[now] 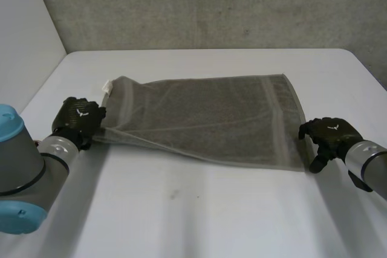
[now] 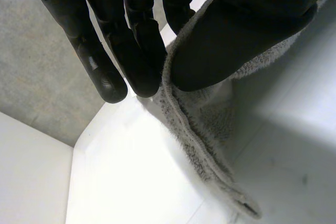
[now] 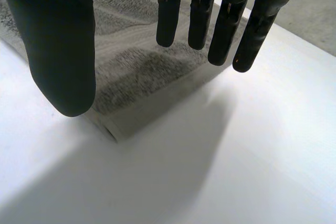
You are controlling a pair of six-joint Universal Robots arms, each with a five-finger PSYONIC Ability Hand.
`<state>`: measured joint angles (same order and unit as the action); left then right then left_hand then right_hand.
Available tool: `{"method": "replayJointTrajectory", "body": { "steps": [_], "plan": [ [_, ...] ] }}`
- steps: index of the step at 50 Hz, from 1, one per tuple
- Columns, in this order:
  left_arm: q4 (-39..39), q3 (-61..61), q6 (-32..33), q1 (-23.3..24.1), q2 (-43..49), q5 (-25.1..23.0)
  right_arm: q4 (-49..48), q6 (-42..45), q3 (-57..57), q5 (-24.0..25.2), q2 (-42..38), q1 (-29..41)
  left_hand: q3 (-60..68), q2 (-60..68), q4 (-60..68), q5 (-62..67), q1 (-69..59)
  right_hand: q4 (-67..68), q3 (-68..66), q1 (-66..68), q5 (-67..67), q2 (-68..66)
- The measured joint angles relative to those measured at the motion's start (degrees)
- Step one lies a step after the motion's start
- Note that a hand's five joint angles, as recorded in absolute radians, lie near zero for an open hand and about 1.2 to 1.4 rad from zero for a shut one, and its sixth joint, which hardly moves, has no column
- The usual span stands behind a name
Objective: Fold the towel.
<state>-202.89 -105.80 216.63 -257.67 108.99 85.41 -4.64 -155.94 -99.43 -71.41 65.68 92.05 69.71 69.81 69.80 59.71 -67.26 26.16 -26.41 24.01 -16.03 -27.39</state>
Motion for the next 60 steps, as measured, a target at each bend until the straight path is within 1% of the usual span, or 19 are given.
{"method": "replayJointTrajectory", "body": {
  "steps": [1, 4, 8, 11, 16, 35, 43, 55, 57, 59, 60],
  "plan": [
    [0.0, 0.0, 0.0, -0.3, 0.1, -0.1, 0.5, 0.8, -0.1, 1.7, 0.0, -0.8, 0.0, 0.0, 0.0, 0.0, 0.0, 0.0, 0.0, 0.0, 0.0, 0.0],
    [0.0, -0.1, 0.0, -0.6, 0.2, -0.1, 1.3, 2.2, -0.1, 4.2, 0.0, -1.8, 0.0, 0.0, 0.0, 0.0, 0.0, 0.1, -0.1, 0.0, -0.2, 0.0],
    [0.0, -0.2, 0.0, -0.6, 0.4, -0.2, 2.7, 5.5, -0.1, 8.8, -0.3, -3.2, 0.0, 0.0, 0.0, 0.0, 0.0, 1.0, -0.4, 0.2, -1.5, -0.1],
    [0.0, -0.2, -0.1, -0.4, 0.4, -0.2, 3.0, 6.6, -0.1, 10.7, -0.7, -3.6, 0.0, 0.0, 0.0, 0.0, 0.0, 2.2, -1.8, 0.2, -2.2, -0.4],
    [0.0, -0.2, -0.1, 0.1, 0.5, -0.2, 2.9, 7.1, -0.1, 11.8, -1.1, -3.7, 0.0, 0.0, 0.0, 0.0, 0.0, 4.5, -4.2, 1.6, -3.9, -2.6],
    [0.0, -0.3, -0.1, 0.2, 0.8, -0.2, -0.7, 7.8, 1.8, 11.0, -5.3, -3.1, 0.0, 0.0, 0.0, 0.0, 0.0, 12.3, -12.2, 8.6, -11.1, -10.3],
    [0.0, -0.3, -0.1, 0.2, 0.7, -0.3, -1.0, 7.6, 3.6, 10.8, -6.6, -2.6, 0.0, 0.0, 0.0, 0.0, 0.0, 17.2, -17.0, 13.2, -15.4, -16.1],
    [0.1, -0.4, -0.1, 0.3, 0.8, -0.3, -1.2, 7.5, 6.3, 9.8, -9.3, -1.0, 0.0, 0.0, 0.0, 0.0, 0.0, 21.5, -21.2, 16.8, -19.2, -20.2],
    [0.1, -0.5, -0.2, 0.2, 0.8, -0.3, -1.5, 7.4, 6.5, 9.4, -9.4, -0.8, 0.0, 0.0, 0.0, 0.0, 0.0, 33.4, -32.8, 25.7, -30.3, -32.4],
    [0.1, -0.5, -0.1, 0.2, 0.8, -0.3, -1.9, 7.2, 6.7, 9.1, -9.3, -0.7, 0.0, 0.0, 0.0, 0.0, 0.0, 40.7, -39.3, 30.9, -38.1, -39.1],
    [0.1, -0.5, -0.1, 0.2, 0.8, -0.3, -1.9, 7.2, 6.7, 9.1, -9.3, -0.7, 0.0, 0.0, 0.0, 0.0, 0.0, 40.7, -39.3, 30.9, -38.1, -39.1]
  ]
}}
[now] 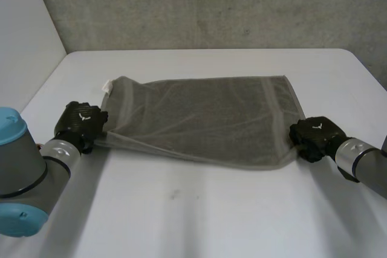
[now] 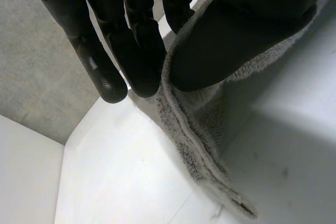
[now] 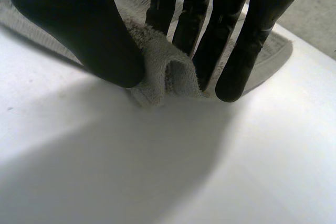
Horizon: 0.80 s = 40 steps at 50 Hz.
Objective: Fold the towel.
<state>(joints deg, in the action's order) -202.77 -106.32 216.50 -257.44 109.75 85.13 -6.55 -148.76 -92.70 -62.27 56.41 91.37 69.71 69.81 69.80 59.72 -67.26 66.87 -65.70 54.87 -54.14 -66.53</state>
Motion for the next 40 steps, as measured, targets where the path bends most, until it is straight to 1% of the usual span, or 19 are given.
{"method": "replayJointTrajectory", "body": {
  "steps": [5, 15, 18, 20, 21, 22, 24, 27, 36, 39, 40],
  "plan": [
    [0.1, -0.1, 0.0, 0.0, 0.0, 0.0, -0.9, -0.4, 0.2, -0.8, 1.5, 0.1, 0.0, 0.0, 0.0, 0.0, 0.0, 1.3, -1.0, 0.0, -0.7, -0.6],
    [1.9, -0.4, 0.0, 0.2, 0.0, 0.2, 0.5, -0.4, -1.6, -3.1, 9.6, -0.3, -0.1, -0.1, -0.1, -0.1, 0.0, 1.4, -1.0, 0.0, -0.7, -0.6],
    [2.2, -0.5, 0.0, 0.0, 0.3, 0.1, 1.6, -0.2, -2.9, -3.3, 11.2, -0.6, -3.5, -3.9, -3.6, -3.5, 0.9, 1.4, -1.0, 0.0, -0.7, -0.6],
    [2.2, -0.5, 0.0, 0.0, 0.5, 0.0, 1.8, 0.0, -3.2, -3.3, 11.4, -0.6, -3.5, -3.9, -3.6, -3.5, 0.9, 1.4, -1.0, 0.0, -0.7, -0.6],
    [2.2, -0.5, 0.0, -0.1, 1.0, 0.0, 2.1, 0.1, -3.7, -3.3, 11.5, -0.6, -10.7, -10.8, -10.7, -9.8, 8.1, 1.4, -1.0, 0.0, -0.7, -0.6],
    [2.2, -0.5, 0.0, -0.1, 1.7, 0.0, 2.3, 0.3, -3.9, -3.3, 11.5, -0.7, -21.5, -21.7, -21.0, -20.9, 20.0, 1.4, -1.0, 0.0, -0.7, -0.6],
    [2.2, -0.4, 0.1, -0.1, 2.6, 0.1, 2.4, 0.4, -4.1, -3.3, 11.3, -0.8, -26.3, -26.5, -26.2, -26.2, 23.5, 1.4, -1.0, 0.0, -0.9, -0.6],
    [2.1, -0.4, 0.1, -0.3, 3.7, 0.3, 2.4, 0.5, -4.2, -3.2, 11.0, -1.4, -29.2, -29.3, -29.3, -29.2, 26.5, 1.4, -1.0, 0.0, -1.0, -0.6],
    [2.2, -0.8, 0.2, -1.2, 4.5, 0.8, 2.3, 0.5, -3.8, -3.2, 10.7, -2.9, -30.8, -30.9, -31.0, -30.9, 28.1, 1.4, -1.0, 0.0, -1.0, -0.6],
    [2.3, -1.1, 0.2, -1.6, 4.3, 1.1, 2.3, 0.5, -3.9, -3.1, 10.7, -3.4, -25.1, -25.2, -25.1, -25.6, 22.3, 1.4, -1.0, 0.0, -1.0, -0.6],
    [2.3, -1.1, 0.2, -1.6, 4.3, 1.1, 2.3, 0.5, -3.9, -3.1, 10.7, -3.4, -25.1, -25.2, -25.1, -25.6, 22.3, 1.4, -1.0, 0.0, -1.0, -0.6]
  ]
}}
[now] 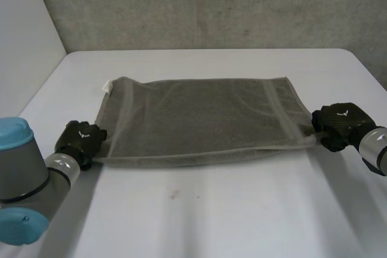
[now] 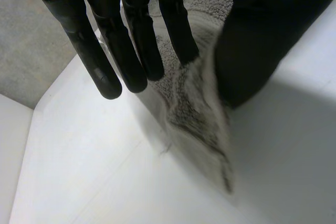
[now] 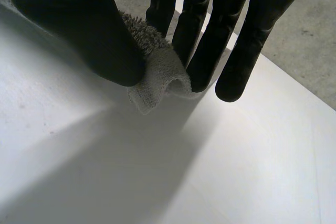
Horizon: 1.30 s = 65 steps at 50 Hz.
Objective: Fold the towel.
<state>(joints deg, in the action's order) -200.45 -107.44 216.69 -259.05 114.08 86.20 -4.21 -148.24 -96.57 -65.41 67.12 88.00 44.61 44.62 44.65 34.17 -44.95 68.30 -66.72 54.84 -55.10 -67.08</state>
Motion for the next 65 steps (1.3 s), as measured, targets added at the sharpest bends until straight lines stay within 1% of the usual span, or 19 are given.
{"method": "replayJointTrajectory", "body": {
  "steps": [2, 3, 4, 8, 14, 23, 28, 29, 31, 36, 39, 42, 44, 47, 51, 57, 60, 64, 65],
  "plan": [
    [0.0, -0.2, 0.0, -0.1, -0.1, 0.2, 0.0, 0.0, -0.1, 0.0, 0.0, -0.2, 4.1, 4.1, 4.1, 4.1, -4.0, 0.0, 0.0, 0.0, 0.0, 0.0],
    [0.2, -0.4, 0.0, -0.1, -0.1, 0.3, 0.0, 0.1, -0.1, 0.1, 0.0, -0.3, 14.7, 15.8, 14.7, 15.1, -14.9, 0.0, 0.0, 0.0, 0.0, 0.0],
    [0.2, -0.5, 0.0, -0.1, -0.1, 0.3, 0.0, 0.1, -0.1, 0.1, 0.0, -0.4, 19.1, 19.1, 18.6, 19.0, -17.9, 0.0, 0.0, 0.0, 0.0, 0.0],
    [1.0, -0.8, 0.0, 0.2, -0.3, 0.4, 0.1, 0.3, -0.2, 0.1, 0.1, -0.5, 23.9, 23.9, 23.9, 24.0, -21.0, 0.0, 0.0, 0.0, 0.0, 0.0],
    [3.5, -1.9, 0.0, 0.7, -2.4, 0.5, 1.7, 1.8, -0.3, 0.0, 0.7, -0.5, 24.7, 24.8, 24.7, 24.9, -21.6, 0.0, 0.0, 0.0, 0.0, 0.0],
    [13.3, -6.1, 0.3, 1.3, -13.4, 0.4, 21.9, 13.6, -0.3, -0.1, 6.0, -3.7, 25.0, 25.1, 25.0, 25.2, -21.6, 0.0, -0.4, 0.0, 0.0, 0.0],
    [24.1, -8.2, 1.4, 0.5, -22.7, 0.3, 39.3, 27.6, -3.2, -0.3, 12.2, -8.8, 25.0, 25.1, 25.1, 25.2, -22.1, 0.0, -0.7, 0.0, 0.0, 0.0],
    [24.1, -8.2, 1.4, 0.5, -22.7, 0.3, 39.3, 27.6, -3.2, -0.3, 12.2, -8.8, 25.0, 25.1, 25.1, 25.2, -22.1, 0.0, -0.7, 0.0, 0.0, 0.0],
    [27.7, -8.3, 1.7, -0.1, -25.7, 0.1, 44.6, 33.2, -4.3, -0.1, 15.2, -10.9, 25.0, 25.1, 25.1, 25.2, -22.1, 0.0, -0.8, 0.0, 0.0, 0.0],
    [30.1, -6.9, 1.8, -0.8, -27.7, -0.3, 46.0, 35.8, -3.8, 0.8, 17.8, -12.5, 25.0, 25.1, 25.1, 25.2, -22.4, 0.0, -0.8, 0.0, 0.0, 0.0],
    [29.0, -4.5, 1.8, -0.7, -25.2, -0.7, 43.5, 33.1, -2.1, 1.1, 17.3, -12.2, 25.0, 25.1, 25.1, 25.4, -22.5, 0.1, -0.8, 0.0, 0.0, 0.0],
    [26.0, 0.4, 1.8, -0.2, -18.5, -1.0, 37.9, 25.5, 2.8, 0.7, 12.2, -9.6, 25.0, 25.1, 25.1, 25.5, -22.8, 0.1, -0.9, 0.0, 0.0, 0.0],
    [23.6, 4.8, 1.8, 0.3, -12.7, -1.0, 34.6, 19.5, 7.8, -0.6, 6.7, -6.4, 25.0, 25.1, 25.1, 25.5, -22.9, 0.1, -1.2, 0.0, 0.0, 0.0],
    [21.8, 9.1, 1.8, 0.7, -7.8, -0.9, 33.0, 15.7, 11.7, -2.3, 2.5, -3.8, 25.0, 25.1, 25.1, 25.5, -22.9, 0.1, -1.2, 0.0, -0.3, 0.0],
    [19.1, 19.1, 1.9, 1.8, 2.4, -0.8, 29.4, 9.1, 20.7, -7.2, -6.7, 1.1, 25.0, 25.1, 25.1, 25.5, -23.2, 0.1, -1.2, 0.0, -0.6, 0.0],
    [16.1, 30.9, 2.3, 2.9, 14.4, -0.8, 23.1, 4.0, 29.0, -11.1, -14.2, 4.3, 25.0, 25.1, 25.1, 25.5, -23.2, 0.1, -1.2, 0.0, -0.6, 0.0],
    [14.3, 33.3, 3.0, 3.4, 17.2, -0.9, 20.8, 2.5, 31.6, -12.5, -16.5, 5.2, 25.0, 25.1, 25.1, 25.5, -23.2, 0.1, -1.2, 0.0, -0.7, 0.0],
    [9.4, 35.5, 5.1, 4.1, 20.2, -1.2, 17.7, 1.3, 35.5, -15.4, -20.2, 6.5, 25.0, 25.1, 25.1, 25.5, -23.2, 0.1, -1.2, 0.0, -0.7, 0.0],
    [6.0, 36.0, 6.3, 4.3, 21.2, -1.3, 16.7, 1.1, 37.4, -16.9, -21.9, 7.2, 25.0, 25.1, 25.1, 25.5, -23.2, 0.1, -1.2, 0.0, -0.7, 0.0]
  ]
}}
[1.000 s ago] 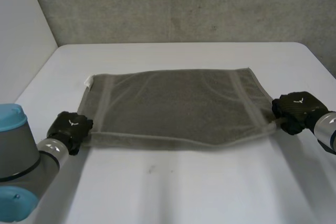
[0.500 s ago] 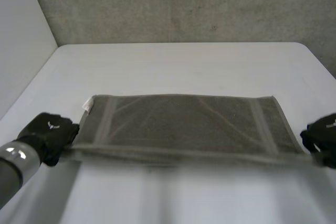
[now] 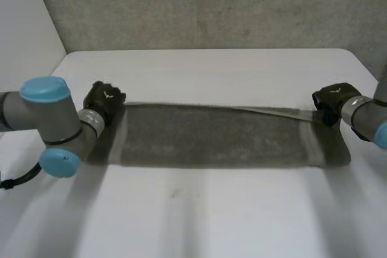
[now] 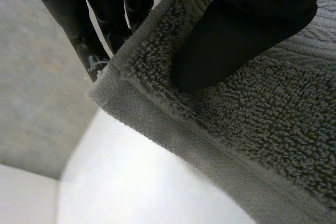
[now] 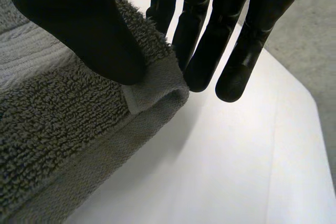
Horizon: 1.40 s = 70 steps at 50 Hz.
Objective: Fold the towel.
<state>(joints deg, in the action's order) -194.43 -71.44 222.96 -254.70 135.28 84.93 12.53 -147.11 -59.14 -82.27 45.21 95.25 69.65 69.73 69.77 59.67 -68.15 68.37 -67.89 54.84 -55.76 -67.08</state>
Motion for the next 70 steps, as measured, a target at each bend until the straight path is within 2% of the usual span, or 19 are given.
{"method": "replayJointTrajectory", "body": {
  "steps": [4, 6, 7, 8, 10, 13, 18, 21, 30, 33, 41, 42, 46, 52, 57, 59, 60, 61, 70],
  "plan": [
    [-6.1, 0.5, 1.6, 0.4, 1.6, -0.1, -1.7, 0.1, 3.8, -2.4, -3.3, 1.3, 0.0, 0.0, 0.0, 0.0, 0.0, -1.9, 1.7, -0.3, 1.0, 1.5],
    [-7.2, 0.6, 1.8, 0.6, 2.0, -0.2, -2.4, 0.1, 4.9, -3.0, -4.3, 1.6, -5.7, -5.8, -5.9, -5.7, 4.1, -17.0, 16.6, -12.4, 13.8, 17.1],
    [-7.7, 0.5, 1.8, 0.8, 2.2, -0.2, -2.8, 0.1, 5.3, -3.4, -4.7, 1.8, -13.3, -13.5, -12.1, -11.8, 11.7, -26.7, 27.4, -20.7, 23.4, 26.9],
    [-8.0, 0.4, 1.8, 1.2, 2.3, -0.2, -3.3, 0.2, 5.7, -4.2, -5.0, 2.2, -21.6, -23.4, -22.0, -21.4, 22.3, -48.0, 47.6, -38.1, 44.8, 46.9],
    [-8.6, 0.0, 1.7, 1.7, 2.1, -0.2, -4.1, 0.2, 5.7, -5.5, -4.7, 2.9, -49.0, -49.3, -48.6, -47.9, 48.6, -54.8, 55.0, -42.3, 51.3, 53.2],
    [-9.6, -0.8, 1.6, 2.4, 1.4, -0.2, -4.7, 0.0, 4.9, -6.6, -3.3, 3.4, -54.3, -54.4, -54.1, -53.1, 52.3, -54.9, 55.6, -42.3, 51.4, 53.6],
    [-11.5, -3.0, 1.4, 3.1, -1.1, -0.2, -6.5, -1.2, 1.8, -7.6, 1.5, 3.7, -58.3, -58.5, -58.5, -57.3, 56.6, -54.9, 55.6, -42.3, 51.4, 53.6],
    [-12.6, -6.5, 1.3, 3.0, -4.3, -0.1, -11.3, -4.0, -5.3, -6.8, 10.2, 3.6, -59.3, -59.5, -59.4, -57.9, 57.5, -54.9, 55.6, -42.3, 51.6, 53.6],
    [-12.6, -19.3, -1.0, 1.6, -15.8, 0.0, -15.3, -5.9, -22.5, 1.5, 22.8, -0.2, -59.9, -60.2, -60.1, -58.2, 58.1, -54.9, 55.6, -42.3, 51.6, 53.6],
    [-12.5, -24.0, -4.1, 1.1, -19.9, -0.1, -15.5, -5.7, -28.3, 5.3, 25.1, -2.2, -60.1, -60.3, -60.1, -58.2, 58.1, -54.9, 55.4, -42.3, 51.6, 53.5],
    [-10.9, -33.2, -20.4, -0.7, -28.8, -0.1, -18.4, -3.8, -42.3, 14.6, 28.1, -8.0, -60.1, -60.3, -60.2, -58.2, 58.1, -49.4, 48.8, -39.3, 46.7, 48.6],
    [-10.9, -33.2, -20.4, -0.7, -28.8, -0.1, -18.4, -3.8, -42.3, 14.6, 28.1, -8.0, -60.1, -60.3, -60.2, -58.2, 58.1, -49.4, 48.8, -39.3, 46.7, 48.6],
    [-8.4, -35.0, -29.9, -1.6, -31.1, -0.2, -23.3, -1.3, -46.5, 16.9, 26.2, -9.4, -60.1, -60.3, -60.2, -58.3, 58.1, -44.4, 43.7, -34.4, 42.3, 44.1],
    [-6.7, -35.1, -32.9, -1.7, -31.4, -0.3, -27.4, 2.5, -46.2, 16.7, 21.0, -9.3, -60.1, -60.3, -60.2, -58.3, 58.1, -39.9, 39.5, -30.5, 38.3, 39.2],
    [-6.6, -35.1, -32.5, -1.7, -31.3, -0.3, -27.8, 5.0, -44.5, 16.4, 17.9, -9.2, -60.1, -60.3, -60.2, -58.3, 58.1, -21.6, 20.7, -14.8, 20.8, 19.7],
    [-6.6, -35.1, -32.5, -1.7, -31.3, -0.3, -27.8, 5.2, -44.2, 16.2, 17.5, -9.3, -60.1, -60.3, -60.2, -58.3, 58.1, -19.5, 18.5, -13.1, 18.7, 17.6],
    [-6.6, -35.2, -32.4, -1.7, -31.3, -0.3, -27.8, 5.4, -43.9, 16.0, 17.1, -9.3, -60.1, -60.3, -60.2, -58.3, 58.1, -11.7, 11.3, -6.8, 11.1, 10.4],
    [-6.6, -35.2, -32.3, -1.7, -31.3, -0.3, -27.8, 5.7, -43.1, 15.0, 16.4, -9.4, -60.1, -60.3, -60.2, -58.3, 58.1, -2.2, 2.0, -0.8, 1.9, 1.0],
    [-6.6, -35.6, -32.3, -1.7, -31.9, -0.3, -28.9, 7.5, -40.6, 4.8, 17.8, -14.3, -60.1, -60.3, -60.2, -58.3, 58.1, -0.2, 0.6, -0.7, 0.6, -0.1]
  ]
}}
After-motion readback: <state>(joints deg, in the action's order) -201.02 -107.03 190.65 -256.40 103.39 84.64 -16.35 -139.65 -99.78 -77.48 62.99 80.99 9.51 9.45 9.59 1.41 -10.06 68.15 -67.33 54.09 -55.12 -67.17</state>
